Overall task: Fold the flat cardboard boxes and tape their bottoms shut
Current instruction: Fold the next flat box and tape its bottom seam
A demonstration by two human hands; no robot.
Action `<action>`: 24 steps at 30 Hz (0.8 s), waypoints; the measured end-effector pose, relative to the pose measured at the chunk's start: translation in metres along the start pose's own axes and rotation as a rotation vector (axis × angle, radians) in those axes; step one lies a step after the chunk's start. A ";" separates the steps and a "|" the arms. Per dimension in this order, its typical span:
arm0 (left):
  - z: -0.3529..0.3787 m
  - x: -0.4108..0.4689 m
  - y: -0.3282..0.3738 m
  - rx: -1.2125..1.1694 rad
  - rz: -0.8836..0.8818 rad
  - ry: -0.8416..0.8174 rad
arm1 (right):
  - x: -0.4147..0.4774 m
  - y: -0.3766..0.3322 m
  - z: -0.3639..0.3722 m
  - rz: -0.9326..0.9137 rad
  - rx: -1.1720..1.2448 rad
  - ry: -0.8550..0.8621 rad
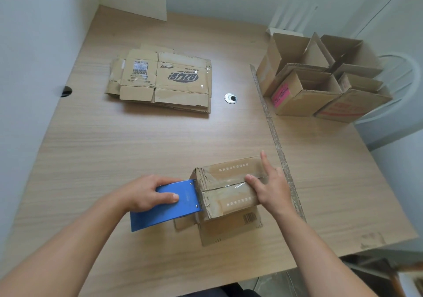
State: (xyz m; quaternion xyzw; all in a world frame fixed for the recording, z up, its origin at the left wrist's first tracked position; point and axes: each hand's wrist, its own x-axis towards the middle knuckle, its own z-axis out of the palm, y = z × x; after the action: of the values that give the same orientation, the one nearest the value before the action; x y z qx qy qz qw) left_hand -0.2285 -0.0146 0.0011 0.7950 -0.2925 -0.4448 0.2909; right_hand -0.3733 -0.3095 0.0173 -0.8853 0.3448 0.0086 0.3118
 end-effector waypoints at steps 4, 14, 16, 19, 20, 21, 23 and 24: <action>0.000 0.001 -0.001 -0.009 -0.008 0.005 | 0.008 0.016 -0.005 0.039 0.234 -0.022; 0.003 0.002 -0.002 -0.046 -0.005 0.000 | 0.021 0.011 -0.022 0.214 0.291 -0.050; 0.003 0.000 -0.002 -0.051 0.000 0.004 | 0.020 0.004 -0.023 0.162 -0.005 -0.053; 0.005 -0.002 -0.003 -0.064 0.017 0.012 | 0.015 0.000 -0.017 0.167 -0.055 -0.037; 0.007 -0.003 -0.003 -0.074 0.018 0.019 | 0.013 0.004 -0.015 0.167 -0.008 -0.010; 0.008 -0.003 -0.004 -0.082 0.017 0.027 | 0.009 0.007 -0.014 0.155 0.037 0.007; 0.011 -0.002 -0.004 -0.090 0.017 0.033 | 0.005 0.015 -0.014 0.163 0.118 0.012; 0.012 -0.003 -0.005 -0.091 0.016 0.034 | 0.004 0.016 -0.015 0.174 0.148 0.008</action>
State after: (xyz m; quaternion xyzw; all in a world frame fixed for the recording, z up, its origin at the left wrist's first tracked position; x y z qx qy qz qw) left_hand -0.2388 -0.0120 -0.0060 0.7860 -0.2731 -0.4418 0.3354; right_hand -0.3833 -0.3294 0.0195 -0.8266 0.4214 0.0066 0.3730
